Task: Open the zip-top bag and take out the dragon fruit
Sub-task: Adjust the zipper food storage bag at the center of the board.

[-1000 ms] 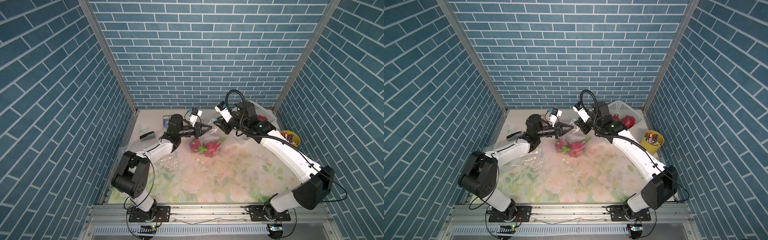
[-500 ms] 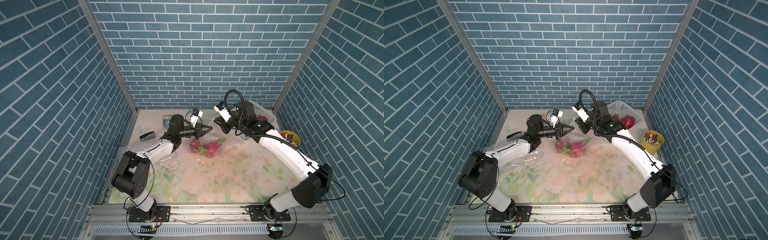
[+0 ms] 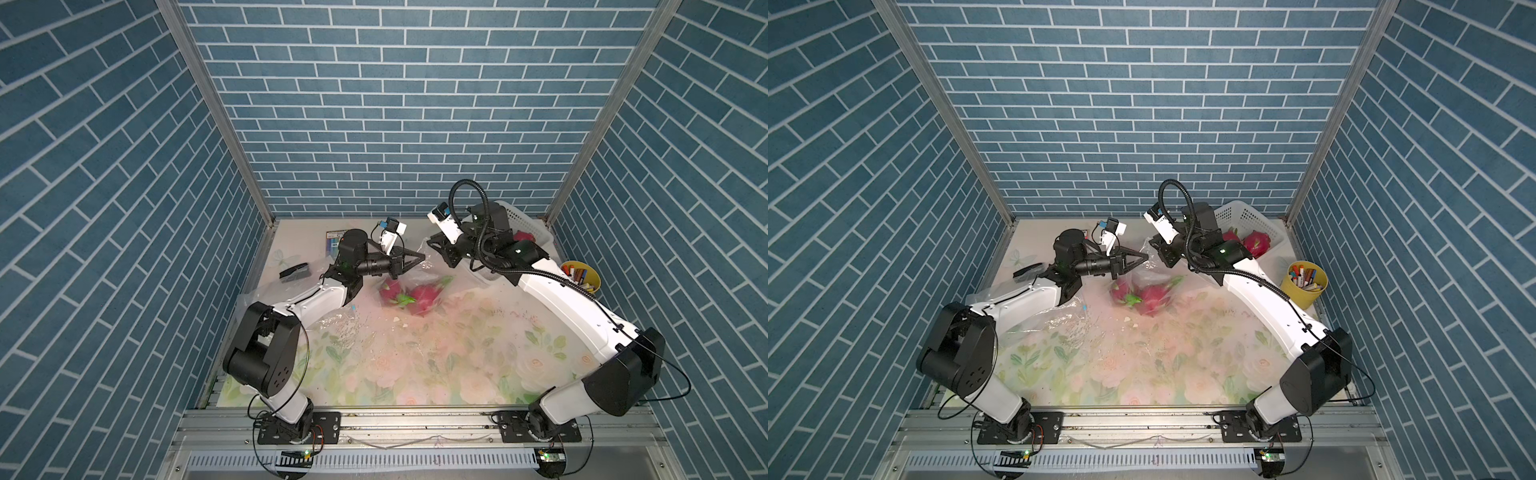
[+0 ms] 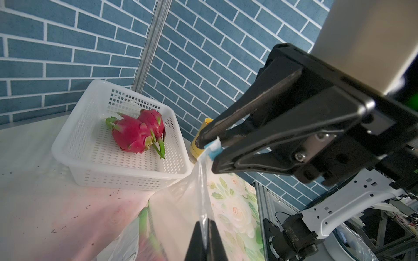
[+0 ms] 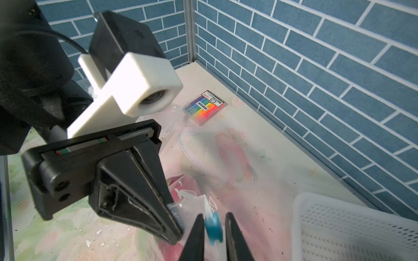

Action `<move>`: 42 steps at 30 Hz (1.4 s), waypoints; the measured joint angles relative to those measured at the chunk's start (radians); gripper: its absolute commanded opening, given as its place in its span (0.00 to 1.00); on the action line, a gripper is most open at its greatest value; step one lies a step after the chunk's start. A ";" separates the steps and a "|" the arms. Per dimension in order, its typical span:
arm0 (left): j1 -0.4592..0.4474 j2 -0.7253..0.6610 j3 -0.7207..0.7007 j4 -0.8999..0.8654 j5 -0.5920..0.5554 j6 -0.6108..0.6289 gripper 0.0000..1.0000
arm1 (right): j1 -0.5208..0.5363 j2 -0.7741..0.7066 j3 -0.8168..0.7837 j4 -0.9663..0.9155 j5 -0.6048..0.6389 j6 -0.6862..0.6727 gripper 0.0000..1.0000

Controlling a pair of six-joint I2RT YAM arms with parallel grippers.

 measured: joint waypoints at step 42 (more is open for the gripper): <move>0.038 -0.051 0.045 0.010 -0.020 -0.023 0.52 | -0.006 0.000 0.011 -0.071 -0.066 -0.009 0.08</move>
